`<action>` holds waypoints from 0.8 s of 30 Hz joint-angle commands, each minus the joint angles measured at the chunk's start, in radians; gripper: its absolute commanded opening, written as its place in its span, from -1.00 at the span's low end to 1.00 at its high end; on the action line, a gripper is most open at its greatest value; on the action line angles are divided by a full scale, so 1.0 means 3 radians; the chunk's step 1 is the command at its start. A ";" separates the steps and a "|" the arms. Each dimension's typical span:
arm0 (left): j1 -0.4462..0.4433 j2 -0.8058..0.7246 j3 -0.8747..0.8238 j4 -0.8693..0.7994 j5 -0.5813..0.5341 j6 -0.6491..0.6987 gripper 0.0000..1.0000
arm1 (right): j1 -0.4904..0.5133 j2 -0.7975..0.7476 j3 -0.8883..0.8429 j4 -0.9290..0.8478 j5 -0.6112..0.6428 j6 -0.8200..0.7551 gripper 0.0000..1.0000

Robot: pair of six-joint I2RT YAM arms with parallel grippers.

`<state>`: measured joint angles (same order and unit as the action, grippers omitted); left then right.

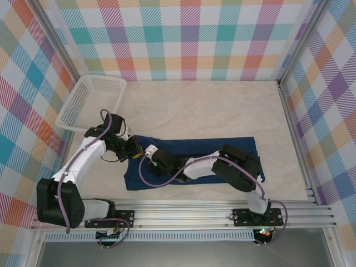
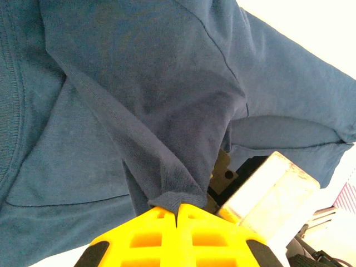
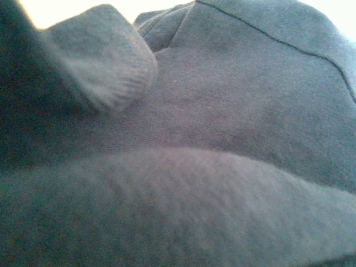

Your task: Fold the inside-out t-shirt

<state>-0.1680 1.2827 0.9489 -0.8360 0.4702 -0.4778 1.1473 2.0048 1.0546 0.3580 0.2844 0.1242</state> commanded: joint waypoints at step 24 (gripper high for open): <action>0.0039 -0.0115 -0.0354 0.0035 -0.0141 0.0055 -1.00 | 0.0017 -0.1194 -0.0593 -0.0815 -0.0583 0.0400 -1.00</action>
<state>-0.1673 1.2701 0.8867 -0.8276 0.4480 -0.4591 1.1469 1.6543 0.8841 0.1780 0.1513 0.2253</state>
